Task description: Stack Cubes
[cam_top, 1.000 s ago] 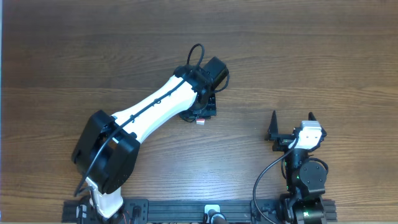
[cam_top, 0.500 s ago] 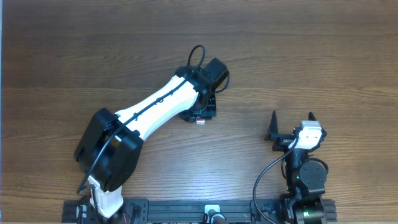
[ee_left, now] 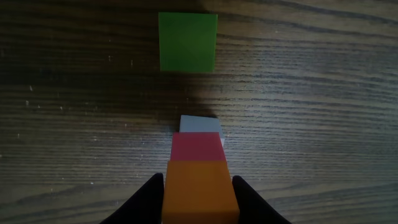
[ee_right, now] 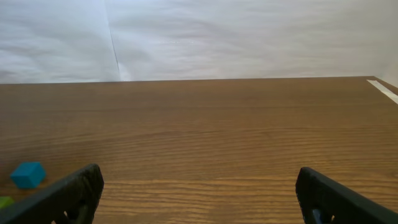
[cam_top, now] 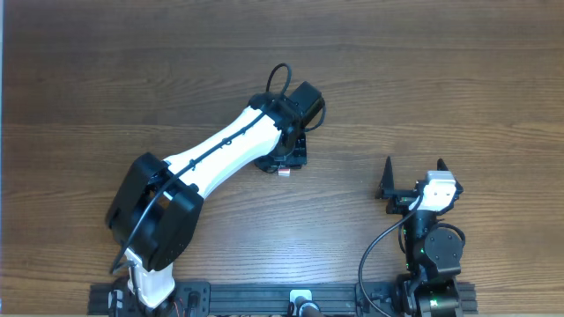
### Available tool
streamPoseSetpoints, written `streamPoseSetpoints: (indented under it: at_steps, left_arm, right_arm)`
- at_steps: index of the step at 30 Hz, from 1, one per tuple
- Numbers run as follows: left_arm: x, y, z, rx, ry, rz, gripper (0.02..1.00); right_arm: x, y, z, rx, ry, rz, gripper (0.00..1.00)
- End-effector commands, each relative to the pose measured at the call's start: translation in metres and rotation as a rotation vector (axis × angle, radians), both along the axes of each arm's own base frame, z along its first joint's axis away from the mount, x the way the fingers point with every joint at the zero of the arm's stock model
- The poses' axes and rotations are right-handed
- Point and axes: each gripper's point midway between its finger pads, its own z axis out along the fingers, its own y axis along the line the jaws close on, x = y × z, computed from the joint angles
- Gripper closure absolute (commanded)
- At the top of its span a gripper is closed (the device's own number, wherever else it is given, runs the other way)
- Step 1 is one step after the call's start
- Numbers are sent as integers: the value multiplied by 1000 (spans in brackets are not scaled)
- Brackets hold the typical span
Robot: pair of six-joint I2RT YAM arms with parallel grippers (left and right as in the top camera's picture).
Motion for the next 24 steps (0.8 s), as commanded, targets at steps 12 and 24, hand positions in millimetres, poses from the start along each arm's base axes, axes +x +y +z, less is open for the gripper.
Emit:
streamPoseSetpoints:
  at_steps: [12, 24]
  left_arm:
    - [4, -7, 2, -29, -2, -10, 454]
    - [7, -10, 8, -49, -24, -3, 20]
  right_arm:
    - [0, -1, -1, 3, -2, -5, 9]
    - [0, -1, -1, 2, -2, -5, 9]
